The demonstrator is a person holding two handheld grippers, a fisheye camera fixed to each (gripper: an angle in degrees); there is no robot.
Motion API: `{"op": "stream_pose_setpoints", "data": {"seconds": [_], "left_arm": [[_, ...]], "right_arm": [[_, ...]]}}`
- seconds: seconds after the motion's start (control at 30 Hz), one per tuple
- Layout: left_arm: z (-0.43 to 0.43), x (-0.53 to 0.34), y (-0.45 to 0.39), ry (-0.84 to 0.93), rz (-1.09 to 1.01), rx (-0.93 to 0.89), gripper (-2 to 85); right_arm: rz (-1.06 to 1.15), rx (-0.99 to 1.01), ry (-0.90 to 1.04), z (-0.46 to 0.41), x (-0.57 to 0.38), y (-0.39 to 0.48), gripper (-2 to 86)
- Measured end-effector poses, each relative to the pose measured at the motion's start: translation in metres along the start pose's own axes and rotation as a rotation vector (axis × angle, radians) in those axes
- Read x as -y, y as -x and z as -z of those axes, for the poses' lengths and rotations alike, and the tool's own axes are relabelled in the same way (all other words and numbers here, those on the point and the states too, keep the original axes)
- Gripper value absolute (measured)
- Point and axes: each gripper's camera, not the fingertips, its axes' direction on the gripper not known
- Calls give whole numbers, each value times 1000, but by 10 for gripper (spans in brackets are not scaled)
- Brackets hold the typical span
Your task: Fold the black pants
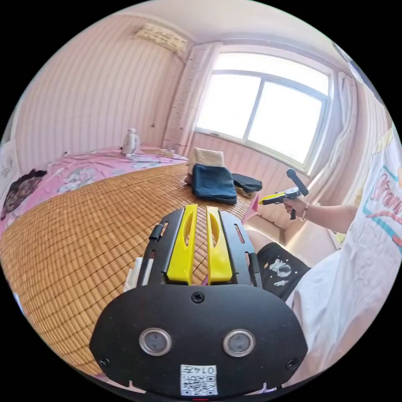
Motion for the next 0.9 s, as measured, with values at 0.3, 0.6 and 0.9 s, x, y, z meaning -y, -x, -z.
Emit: {"op": "stream_pose_setpoints", "data": {"seconds": [0.3, 0.6, 0.9], "left_arm": [[-282, 99, -144, 221, -301, -246, 119], [-481, 120, -235, 404, -430, -303, 142], [-505, 159, -262, 299, -348, -276, 181]], "right_arm": [[-262, -127, -100, 25, -10, -190, 88], [-270, -195, -25, -14, 48, -313, 93], [-268, 134, -378, 117, -13, -353, 10]]}}
